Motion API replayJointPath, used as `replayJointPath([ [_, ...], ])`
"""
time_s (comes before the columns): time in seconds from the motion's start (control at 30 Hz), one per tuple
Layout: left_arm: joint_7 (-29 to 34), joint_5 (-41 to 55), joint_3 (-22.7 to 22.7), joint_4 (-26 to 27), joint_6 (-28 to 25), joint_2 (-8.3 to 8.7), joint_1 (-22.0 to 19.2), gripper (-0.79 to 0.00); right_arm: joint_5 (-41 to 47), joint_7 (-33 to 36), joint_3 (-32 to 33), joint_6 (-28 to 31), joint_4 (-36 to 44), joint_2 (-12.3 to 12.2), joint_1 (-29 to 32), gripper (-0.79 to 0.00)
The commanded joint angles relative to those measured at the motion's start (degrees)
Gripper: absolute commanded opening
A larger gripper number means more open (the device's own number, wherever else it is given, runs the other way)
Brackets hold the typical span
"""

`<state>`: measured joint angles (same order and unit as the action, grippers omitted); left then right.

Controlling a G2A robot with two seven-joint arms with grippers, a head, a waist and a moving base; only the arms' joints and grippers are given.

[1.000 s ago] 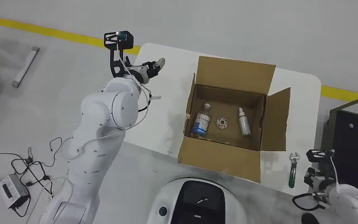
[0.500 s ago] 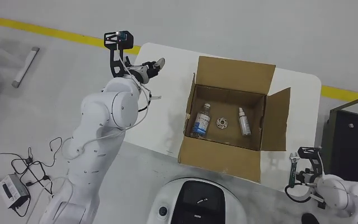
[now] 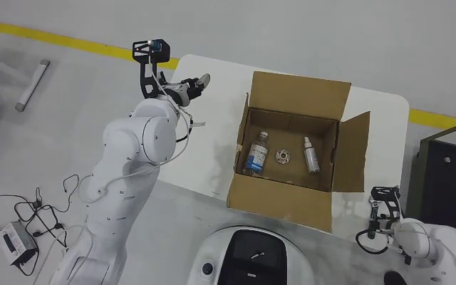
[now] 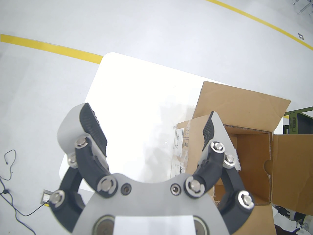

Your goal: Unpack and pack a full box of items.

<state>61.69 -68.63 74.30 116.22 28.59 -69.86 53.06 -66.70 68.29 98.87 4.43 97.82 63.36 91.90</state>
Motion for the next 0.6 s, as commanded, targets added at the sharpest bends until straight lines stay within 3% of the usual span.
replayJointPath([
  [0.0,0.0,0.0,0.0,0.0,0.0,0.0,0.0,0.0,0.1,0.0,-0.1,0.0,-0.3,0.0,-0.2,-0.517],
  [0.47,0.0,0.0,0.0,0.0,0.0,0.0,0.0,0.0,0.6,-0.4,-0.5,0.2,-2.4,-0.3,-1.3,-0.533],
  [0.57,0.0,0.0,0.0,0.0,0.0,0.0,0.0,0.0,0.5,-0.5,-0.7,0.1,-2.9,-0.3,-1.6,-0.582],
])
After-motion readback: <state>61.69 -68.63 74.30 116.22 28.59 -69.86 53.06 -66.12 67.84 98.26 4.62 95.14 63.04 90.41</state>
